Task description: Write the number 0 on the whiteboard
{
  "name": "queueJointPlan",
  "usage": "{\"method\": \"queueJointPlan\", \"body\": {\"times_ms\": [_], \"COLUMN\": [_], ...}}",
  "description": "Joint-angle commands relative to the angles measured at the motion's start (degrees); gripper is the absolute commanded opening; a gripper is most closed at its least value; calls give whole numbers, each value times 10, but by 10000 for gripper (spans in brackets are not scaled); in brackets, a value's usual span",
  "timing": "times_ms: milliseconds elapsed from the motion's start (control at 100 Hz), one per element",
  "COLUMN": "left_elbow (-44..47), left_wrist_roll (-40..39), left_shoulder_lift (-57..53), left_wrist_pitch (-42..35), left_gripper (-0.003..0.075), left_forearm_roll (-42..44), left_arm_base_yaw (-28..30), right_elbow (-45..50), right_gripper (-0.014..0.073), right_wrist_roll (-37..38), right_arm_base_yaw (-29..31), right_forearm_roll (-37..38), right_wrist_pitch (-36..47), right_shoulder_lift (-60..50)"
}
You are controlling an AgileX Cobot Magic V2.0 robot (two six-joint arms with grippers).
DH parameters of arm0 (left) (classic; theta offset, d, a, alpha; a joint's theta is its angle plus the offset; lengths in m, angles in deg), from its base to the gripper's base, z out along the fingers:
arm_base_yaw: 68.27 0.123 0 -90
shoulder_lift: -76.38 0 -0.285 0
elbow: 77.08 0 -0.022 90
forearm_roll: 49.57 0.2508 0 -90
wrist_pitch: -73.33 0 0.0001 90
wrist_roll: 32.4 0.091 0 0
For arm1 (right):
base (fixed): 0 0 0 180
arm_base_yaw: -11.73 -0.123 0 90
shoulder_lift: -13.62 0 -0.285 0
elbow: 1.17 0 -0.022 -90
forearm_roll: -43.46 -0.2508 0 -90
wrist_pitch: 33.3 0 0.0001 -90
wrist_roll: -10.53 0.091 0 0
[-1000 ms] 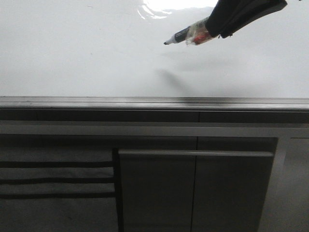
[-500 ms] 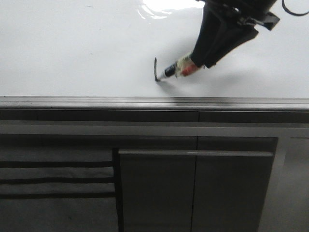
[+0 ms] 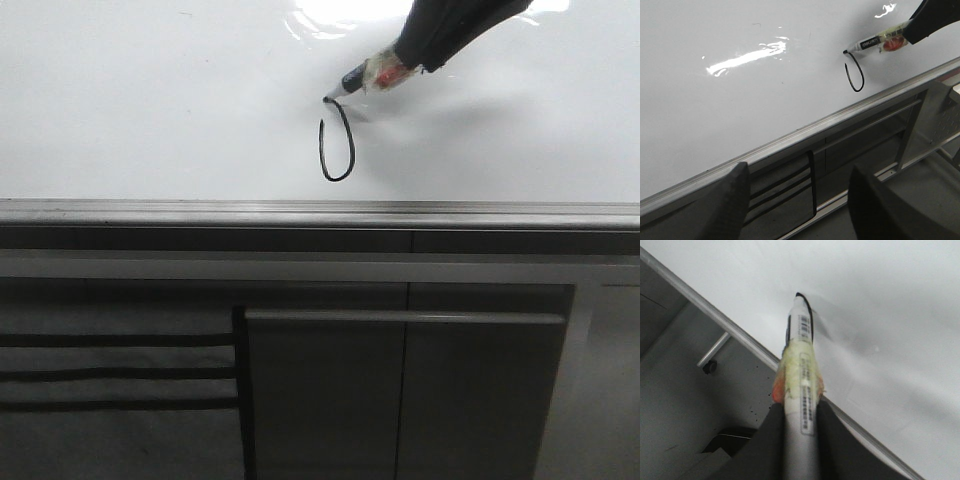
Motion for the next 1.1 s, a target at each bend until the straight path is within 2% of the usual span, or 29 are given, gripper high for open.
{"method": "queueJointPlan", "body": {"times_ms": [0, 100, 270, 370, 470, 590, 680, 850, 920, 1090], "left_elbow": [-14, -14, -14, -14, -22, -51, -84, -156, -188, -250], "left_wrist_roll": [-7, -7, -7, 7, 92, 233, 288, 358, 364, 364], "left_shoulder_lift": [4, 4, 4, 7, 27, 85, 143, 250, 290, 372], "left_wrist_pitch": [-44, -40, -40, -40, -14, 50, 86, 88, 87, 91], "left_gripper": [400, 400, 400, 400, 400, 400, 400, 400, 400, 400], "left_forearm_roll": [-3, -2, 2, -4, -69, -171, -195, -195, -185, -151], "left_arm_base_yaw": [2, 2, 2, 1, -13, -51, -94, -190, -218, -237], "right_elbow": [-19, -19, -16, 29, 100, 172, 199, 200, 200, 200], "right_gripper": [15, 15, 15, 15, 15, 15, 15, 15, 15, 15], "right_wrist_roll": [1, 0, -12, -69, -169, -279, -381, -401, -407, -441], "right_arm_base_yaw": [-5, -5, -5, -17, -38, -79, -110, -144, -148, -148], "right_forearm_roll": [-3, 10, 9, 7, -3, -3, -3, -4, -4, -4], "right_wrist_pitch": [0, -42, -34, -28, -23, -22, -32, -16, -5, -4], "right_shoulder_lift": [-1, 5, -83, -152, -225, -285, -307, -306, -304, -302]}}
